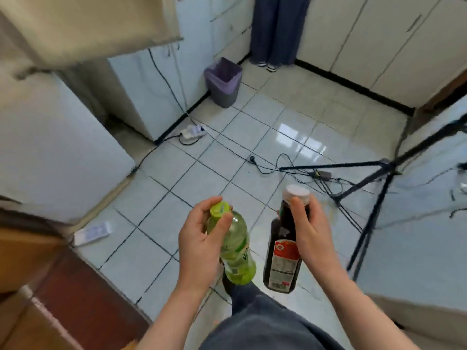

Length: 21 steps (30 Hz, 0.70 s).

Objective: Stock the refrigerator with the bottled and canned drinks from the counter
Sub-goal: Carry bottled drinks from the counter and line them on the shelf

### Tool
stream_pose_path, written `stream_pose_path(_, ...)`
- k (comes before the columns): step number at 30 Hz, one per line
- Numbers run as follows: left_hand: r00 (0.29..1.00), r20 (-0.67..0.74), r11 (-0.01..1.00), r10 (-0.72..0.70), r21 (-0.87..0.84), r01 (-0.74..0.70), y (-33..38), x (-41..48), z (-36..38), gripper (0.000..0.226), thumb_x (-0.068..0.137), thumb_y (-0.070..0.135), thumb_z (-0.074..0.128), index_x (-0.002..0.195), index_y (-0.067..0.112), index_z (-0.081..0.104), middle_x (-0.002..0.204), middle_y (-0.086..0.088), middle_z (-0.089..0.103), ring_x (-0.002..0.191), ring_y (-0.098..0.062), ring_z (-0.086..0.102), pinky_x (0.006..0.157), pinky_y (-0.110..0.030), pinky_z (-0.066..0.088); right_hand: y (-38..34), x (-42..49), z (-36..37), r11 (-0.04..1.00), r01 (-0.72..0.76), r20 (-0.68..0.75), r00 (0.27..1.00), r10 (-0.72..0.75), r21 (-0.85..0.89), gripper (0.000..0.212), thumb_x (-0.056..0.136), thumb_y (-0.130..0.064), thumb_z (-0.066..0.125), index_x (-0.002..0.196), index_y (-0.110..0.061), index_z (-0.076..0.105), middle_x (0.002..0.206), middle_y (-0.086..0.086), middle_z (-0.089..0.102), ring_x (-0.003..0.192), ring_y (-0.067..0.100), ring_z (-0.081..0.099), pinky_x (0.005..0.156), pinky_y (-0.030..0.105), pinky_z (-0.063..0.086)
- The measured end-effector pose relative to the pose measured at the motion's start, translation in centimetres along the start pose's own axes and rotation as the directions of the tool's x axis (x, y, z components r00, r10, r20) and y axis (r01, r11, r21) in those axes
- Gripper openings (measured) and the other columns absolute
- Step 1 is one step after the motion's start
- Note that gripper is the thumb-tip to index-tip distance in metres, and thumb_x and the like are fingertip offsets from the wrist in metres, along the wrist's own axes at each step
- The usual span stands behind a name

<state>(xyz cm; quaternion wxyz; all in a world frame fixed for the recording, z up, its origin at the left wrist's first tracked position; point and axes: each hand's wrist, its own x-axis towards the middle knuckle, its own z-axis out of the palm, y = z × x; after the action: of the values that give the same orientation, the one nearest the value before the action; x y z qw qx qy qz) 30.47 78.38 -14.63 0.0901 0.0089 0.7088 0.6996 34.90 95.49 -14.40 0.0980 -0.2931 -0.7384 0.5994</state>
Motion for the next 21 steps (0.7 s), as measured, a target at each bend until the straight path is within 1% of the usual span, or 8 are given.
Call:
stream_pose_path(3,0.984,-0.177,0.998,0.025,0.061,-0.015,0.4,4.7,-4.1,0.030,0.073,0.041,0.064,0.103,0.036,0.061,0.097,0.018,0.068,0.092,0.001,0.064,0.075,-0.009,0.048,-2.7,5.7,6.4,0.999,0.050,0.155,0.987,-0.049,-0.006,0.033,0.081,-0.060,0.049,0.086,-0.028,0.054,0.087,0.011,0.062,0.083,0.035,0.063,0.074,0.058,0.051)
stream_pose_path(6,0.941,-0.335,0.995,0.039,0.096,-0.007,1.3,9.1,-8.3,0.024,0.080,0.030,0.066,0.102,0.038,0.061,0.096,0.021,0.068,0.091,0.002,0.063,0.074,-0.007,0.046,-6.2,10.3,12.7,0.993,0.118,0.280,0.954,-0.106,-0.026,0.039,0.079,-0.063,0.044,0.086,-0.026,0.054,0.083,0.004,0.064,0.080,0.027,0.063,0.070,0.046,0.054)
stream_pose_path(8,0.880,-0.470,0.993,0.065,0.119,-0.009,2.1,11.7,-11.6,0.025,0.084,0.019,0.068,0.102,0.035,0.061,0.095,0.020,0.068,0.090,0.002,0.063,0.073,-0.007,0.046,-8.9,13.0,17.4,0.990,0.140,0.390,0.913,-0.121,-0.021,0.039,0.077,-0.063,0.044,0.087,-0.026,0.054,0.083,0.004,0.064,0.080,0.027,0.063,0.072,0.046,0.053)
stream_pose_path(9,0.864,-0.500,0.993,0.069,0.119,-0.010,2.5,12.3,-12.3,0.025,0.084,0.020,0.069,0.102,0.034,0.061,0.096,0.019,0.068,0.091,0.001,0.063,0.074,-0.008,0.046,-9.7,13.7,18.5,0.989,0.149,0.421,0.898,-0.130,-0.014,0.038,0.077,-0.062,0.045,0.087,-0.026,0.054,0.085,0.006,0.064,0.081,0.028,0.064,0.075,0.050,0.053)
stream_pose_path(12,0.750,-0.656,0.994,0.087,0.111,-0.018,3.2,13.8,-16.0,0.024,0.080,0.029,0.066,0.103,0.033,0.061,0.098,0.017,0.068,0.095,-0.003,0.063,0.079,-0.012,0.048,-12.2,15.5,24.3,0.984,0.180,0.571,0.809,-0.137,-0.018,0.036,0.076,-0.061,0.044,0.086,-0.028,0.052,0.086,0.006,0.065,0.084,0.029,0.065,0.079,0.055,0.051)
stream_pose_path(15,0.653,-0.745,0.986,0.135,0.165,-0.015,3.6,14.7,-19.3,0.028,0.080,0.036,0.068,0.107,0.033,0.062,0.101,0.018,0.069,0.098,-0.004,0.064,0.083,-0.015,0.050,-14.1,16.1,29.2,0.975,0.220,0.667,0.730,-0.151,-0.020,0.036,0.077,-0.061,0.044,0.086,-0.028,0.052,0.085,0.007,0.065,0.082,0.029,0.066,0.078,0.055,0.052)
stream_pose_path(17,0.601,-0.787,0.981,0.142,0.191,0.018,3.5,15.4,-21.6,0.030,0.079,0.039,0.073,0.108,0.037,0.063,0.103,0.019,0.069,0.099,-0.003,0.064,0.083,-0.017,0.051,-14.8,16.6,32.3,0.973,0.232,0.711,0.684,-0.162,-0.002,0.037,0.077,-0.061,0.044,0.085,-0.025,0.052,0.086,0.012,0.064,0.083,0.034,0.065,0.077,0.056,0.052)
stream_pose_path(21,0.552,-0.820,0.970,0.154,0.232,0.075,3.1,17.6,-26.1,0.035,0.071,0.047,0.069,0.106,0.046,0.063,0.106,0.015,0.070,0.101,-0.005,0.065,0.086,-0.031,0.054,-15.6,17.3,38.3,0.973,0.229,0.763,0.633,-0.133,-0.020,0.025,0.077,-0.061,0.046,0.080,-0.037,0.053,0.087,0.010,0.065,0.085,0.033,0.065,0.078,0.057,0.052)
